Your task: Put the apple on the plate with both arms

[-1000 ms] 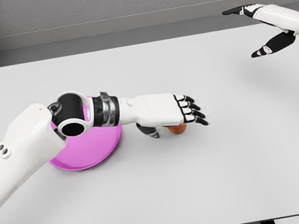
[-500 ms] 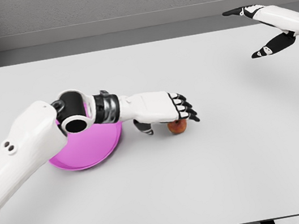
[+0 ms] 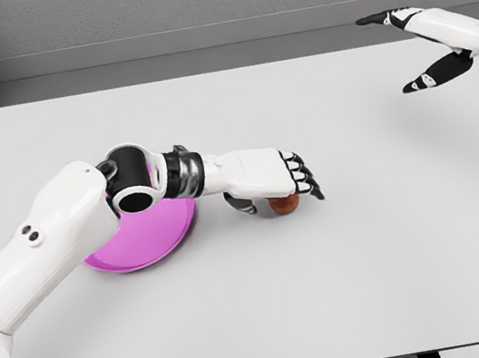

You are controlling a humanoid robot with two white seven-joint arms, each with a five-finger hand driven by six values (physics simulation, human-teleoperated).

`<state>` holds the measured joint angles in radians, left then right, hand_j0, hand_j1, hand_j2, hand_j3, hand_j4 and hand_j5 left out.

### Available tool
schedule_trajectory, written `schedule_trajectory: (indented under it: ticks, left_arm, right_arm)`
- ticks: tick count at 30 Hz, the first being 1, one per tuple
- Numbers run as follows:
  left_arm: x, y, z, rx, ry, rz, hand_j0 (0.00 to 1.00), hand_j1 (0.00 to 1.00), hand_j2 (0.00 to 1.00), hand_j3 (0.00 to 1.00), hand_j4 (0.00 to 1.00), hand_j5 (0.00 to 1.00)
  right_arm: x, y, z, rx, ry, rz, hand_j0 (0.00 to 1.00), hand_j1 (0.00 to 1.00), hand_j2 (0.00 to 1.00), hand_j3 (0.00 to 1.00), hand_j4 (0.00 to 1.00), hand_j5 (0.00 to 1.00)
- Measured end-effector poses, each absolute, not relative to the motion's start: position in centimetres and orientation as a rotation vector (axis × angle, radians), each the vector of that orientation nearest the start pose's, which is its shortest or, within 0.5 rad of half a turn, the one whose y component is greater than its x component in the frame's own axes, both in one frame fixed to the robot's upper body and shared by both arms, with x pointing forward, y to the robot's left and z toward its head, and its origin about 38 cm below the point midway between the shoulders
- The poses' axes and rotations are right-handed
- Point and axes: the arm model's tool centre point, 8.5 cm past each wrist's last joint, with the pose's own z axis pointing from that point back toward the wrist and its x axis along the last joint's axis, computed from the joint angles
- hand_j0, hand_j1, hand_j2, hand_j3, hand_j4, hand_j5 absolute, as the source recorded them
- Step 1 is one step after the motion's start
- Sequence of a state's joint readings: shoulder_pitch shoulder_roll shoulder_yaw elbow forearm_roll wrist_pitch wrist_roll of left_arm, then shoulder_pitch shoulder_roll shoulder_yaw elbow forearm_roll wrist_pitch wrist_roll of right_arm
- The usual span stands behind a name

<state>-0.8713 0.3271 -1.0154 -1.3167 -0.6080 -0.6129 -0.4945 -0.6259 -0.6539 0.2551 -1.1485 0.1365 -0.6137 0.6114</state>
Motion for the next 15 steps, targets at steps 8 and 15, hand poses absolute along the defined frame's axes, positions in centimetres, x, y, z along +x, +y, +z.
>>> schedule_trajectory:
  ticks: [8,15]
  left_arm:
    - [43.8,6.1,15.6,-0.126,1.719,2.873,0.87,0.87,0.87,0.87,0.87,0.87]
    - [44.3,6.0,15.8,-0.135,1.720,2.877,0.87,0.87,0.87,0.87,0.87,0.87]
  right_arm:
    - [47.5,-36.9,24.3,-0.328,-1.683,1.484,1.00,1.00,1.00,1.00,1.00,1.00]
    - [47.5,-36.9,24.3,-0.329,-1.682,1.484,1.00,1.00,1.00,1.00,1.00,1.00]
